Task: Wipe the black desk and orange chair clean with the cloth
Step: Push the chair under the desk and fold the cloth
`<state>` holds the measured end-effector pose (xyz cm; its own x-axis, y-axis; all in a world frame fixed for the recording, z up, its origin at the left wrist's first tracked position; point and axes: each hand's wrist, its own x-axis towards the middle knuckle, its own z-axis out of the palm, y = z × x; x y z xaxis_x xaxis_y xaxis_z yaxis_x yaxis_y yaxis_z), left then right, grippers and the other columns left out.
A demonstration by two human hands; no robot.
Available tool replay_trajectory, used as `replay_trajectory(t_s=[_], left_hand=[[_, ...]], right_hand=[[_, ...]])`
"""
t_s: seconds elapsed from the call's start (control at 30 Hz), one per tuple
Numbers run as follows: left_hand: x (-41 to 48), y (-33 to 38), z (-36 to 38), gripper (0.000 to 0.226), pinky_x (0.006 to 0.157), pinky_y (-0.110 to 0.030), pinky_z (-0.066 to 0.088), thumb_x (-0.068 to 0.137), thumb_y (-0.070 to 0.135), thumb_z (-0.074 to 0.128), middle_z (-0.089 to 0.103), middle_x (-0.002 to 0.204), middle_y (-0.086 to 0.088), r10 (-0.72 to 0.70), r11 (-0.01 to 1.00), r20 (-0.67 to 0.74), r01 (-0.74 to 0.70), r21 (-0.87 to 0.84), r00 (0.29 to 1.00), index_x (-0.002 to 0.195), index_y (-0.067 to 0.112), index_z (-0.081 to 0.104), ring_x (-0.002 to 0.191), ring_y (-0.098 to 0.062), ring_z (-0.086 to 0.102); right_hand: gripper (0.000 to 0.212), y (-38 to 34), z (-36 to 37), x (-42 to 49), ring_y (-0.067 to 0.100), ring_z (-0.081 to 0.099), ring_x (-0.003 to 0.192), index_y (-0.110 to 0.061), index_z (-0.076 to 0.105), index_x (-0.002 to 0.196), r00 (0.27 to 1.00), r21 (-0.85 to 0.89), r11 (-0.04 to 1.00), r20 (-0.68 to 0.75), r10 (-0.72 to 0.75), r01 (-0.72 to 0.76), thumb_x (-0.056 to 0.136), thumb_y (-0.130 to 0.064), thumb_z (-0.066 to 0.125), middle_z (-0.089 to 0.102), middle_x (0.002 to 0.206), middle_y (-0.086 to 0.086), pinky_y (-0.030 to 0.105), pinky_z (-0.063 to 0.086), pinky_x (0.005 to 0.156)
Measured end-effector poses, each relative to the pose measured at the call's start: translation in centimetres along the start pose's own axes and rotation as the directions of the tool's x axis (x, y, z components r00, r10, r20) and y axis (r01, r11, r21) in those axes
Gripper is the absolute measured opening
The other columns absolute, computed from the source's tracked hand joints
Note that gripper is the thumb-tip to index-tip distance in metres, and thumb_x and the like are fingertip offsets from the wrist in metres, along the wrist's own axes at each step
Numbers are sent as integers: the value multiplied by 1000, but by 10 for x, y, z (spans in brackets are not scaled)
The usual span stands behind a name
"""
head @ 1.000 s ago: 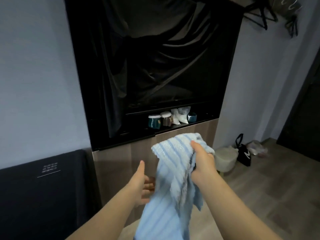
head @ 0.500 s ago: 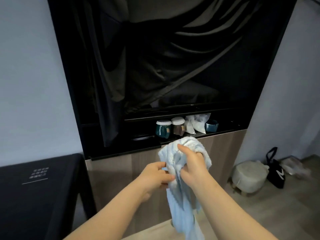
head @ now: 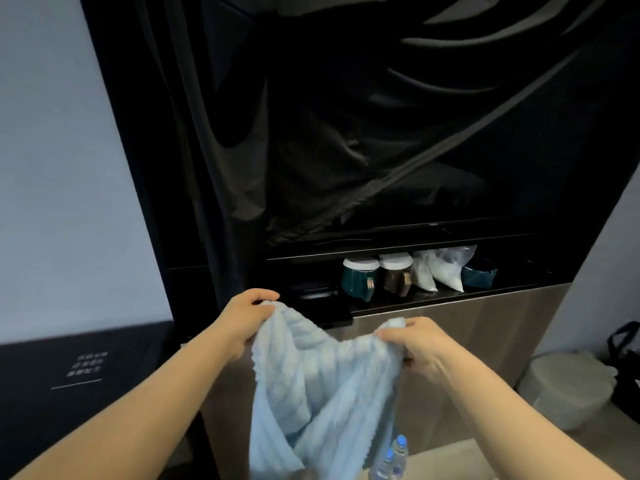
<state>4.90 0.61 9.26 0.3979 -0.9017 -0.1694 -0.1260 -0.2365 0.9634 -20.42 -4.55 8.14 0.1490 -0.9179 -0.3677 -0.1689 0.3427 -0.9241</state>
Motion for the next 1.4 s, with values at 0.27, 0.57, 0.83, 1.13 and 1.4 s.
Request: replay_trajectory(t_s=[0.27,0.57,0.83,1.13,1.4], left_hand=[[8,18,-42,63,90,-30,45,69,45,78,40,121,0,29,918,-108,17,397,994,121,33,46,105,-18,50],[-23,19,-47,21,68,-20,42,75,33,74,64,95,0,-19,491,60,-43,870,998,80,14,68,78,-10,56],[-25,19,49,32,75,-39,53,90,30,57,71,89,-16,-436,874,-176,368,-318,882,101,2,68,79,-31,65],[-33,18,107,42,97,-46,48,81,2,67,70,107,-11,-66,962,-34,54,-266,997,119,17,60,104,-27,65],[-43,49,87,37,85,-45,54,73,10,66,69,103,-20,-25,784,8,25,-621,1000,109,2,65,94,-32,67]], right_hand=[[56,-56,-9,54,18,43,109,-30,47,120,941,-321,898,253,-225,301,75,-26,80,42,120,0,28,37,75],[34,-76,-30,97,22,52,94,-22,52,64,835,-841,222,386,-393,493,82,-47,66,42,89,-5,29,42,74],[24,-68,-15,76,15,60,92,-12,64,104,878,-184,971,476,-48,152,91,-31,61,60,86,1,26,42,55],[67,-62,-8,54,27,72,85,-2,57,114,653,139,987,755,-51,-84,95,-61,30,73,92,16,33,59,71],[58,-23,-44,62,19,70,93,-16,65,111,696,-125,991,715,66,35,64,-50,68,73,104,4,32,53,78]])
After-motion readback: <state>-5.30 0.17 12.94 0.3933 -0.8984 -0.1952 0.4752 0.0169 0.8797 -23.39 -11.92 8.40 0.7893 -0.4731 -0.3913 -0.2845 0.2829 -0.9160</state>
